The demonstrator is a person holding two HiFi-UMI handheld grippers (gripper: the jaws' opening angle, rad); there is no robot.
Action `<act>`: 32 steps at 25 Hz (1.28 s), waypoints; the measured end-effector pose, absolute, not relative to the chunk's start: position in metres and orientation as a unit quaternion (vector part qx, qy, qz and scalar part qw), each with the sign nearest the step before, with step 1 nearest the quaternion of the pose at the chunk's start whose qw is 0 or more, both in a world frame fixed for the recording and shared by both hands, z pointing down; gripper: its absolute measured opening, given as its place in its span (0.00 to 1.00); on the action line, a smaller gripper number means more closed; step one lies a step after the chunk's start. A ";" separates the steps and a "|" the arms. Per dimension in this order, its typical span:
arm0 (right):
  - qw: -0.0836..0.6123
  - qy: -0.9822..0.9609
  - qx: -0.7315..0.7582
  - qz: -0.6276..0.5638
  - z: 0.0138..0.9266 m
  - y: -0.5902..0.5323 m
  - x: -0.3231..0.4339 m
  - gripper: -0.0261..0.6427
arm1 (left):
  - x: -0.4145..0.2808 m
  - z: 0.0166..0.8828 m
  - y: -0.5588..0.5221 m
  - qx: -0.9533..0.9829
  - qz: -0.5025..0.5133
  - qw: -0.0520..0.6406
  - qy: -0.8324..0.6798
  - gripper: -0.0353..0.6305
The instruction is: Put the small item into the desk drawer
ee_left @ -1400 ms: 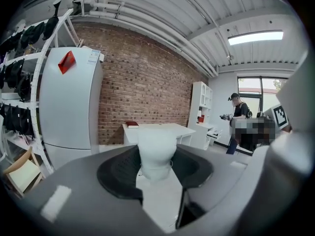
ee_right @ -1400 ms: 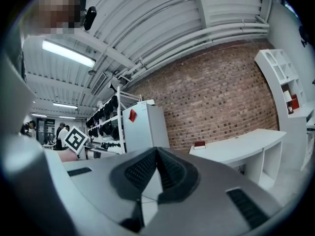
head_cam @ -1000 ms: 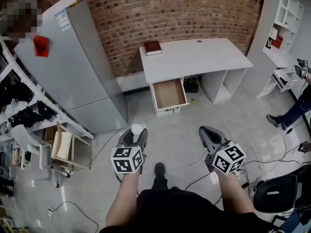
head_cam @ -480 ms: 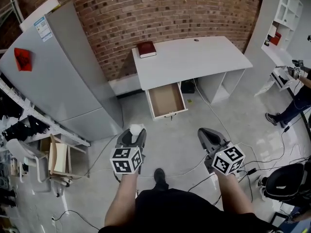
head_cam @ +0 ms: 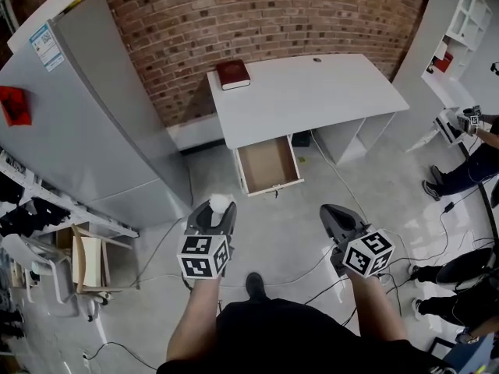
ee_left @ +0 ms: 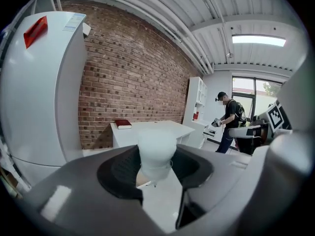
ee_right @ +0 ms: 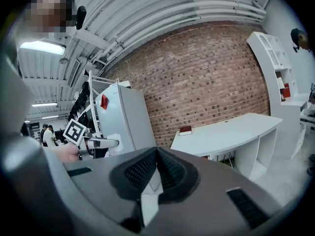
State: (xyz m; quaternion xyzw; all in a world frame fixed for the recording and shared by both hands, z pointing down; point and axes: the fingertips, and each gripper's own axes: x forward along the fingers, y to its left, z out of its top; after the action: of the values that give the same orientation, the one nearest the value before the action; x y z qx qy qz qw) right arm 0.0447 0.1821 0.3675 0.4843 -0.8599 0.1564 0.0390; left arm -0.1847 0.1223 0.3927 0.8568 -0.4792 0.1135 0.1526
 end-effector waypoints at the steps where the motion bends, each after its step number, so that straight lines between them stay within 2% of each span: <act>1: 0.039 -0.858 0.488 0.156 0.366 0.175 0.045 0.06 | -0.188 0.392 0.115 0.857 0.112 0.152 -0.479 0.34; 10: 0.022 -0.856 0.496 0.144 0.361 0.124 0.019 0.06 | -0.217 0.380 0.066 0.865 0.112 0.134 -0.470 0.34; 17: 0.038 -0.860 0.480 0.168 0.379 0.099 0.018 0.06 | -0.209 0.401 0.042 0.860 0.124 0.162 -0.468 0.34; 24: 0.041 -0.860 0.469 0.199 0.403 0.047 0.063 0.06 | -0.168 0.421 0.003 0.849 0.142 0.182 -0.476 0.34; 32: 0.044 -0.869 0.439 0.222 0.422 -0.017 0.126 0.06 | -0.074 0.436 -0.046 0.850 0.174 0.187 -0.461 0.34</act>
State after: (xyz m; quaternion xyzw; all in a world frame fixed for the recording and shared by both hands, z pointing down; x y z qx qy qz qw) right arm 0.1259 -0.0165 0.4222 0.4395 -0.8692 0.2224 0.0443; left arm -0.0744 -0.0459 0.4359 0.8498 -0.4609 0.1744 0.1871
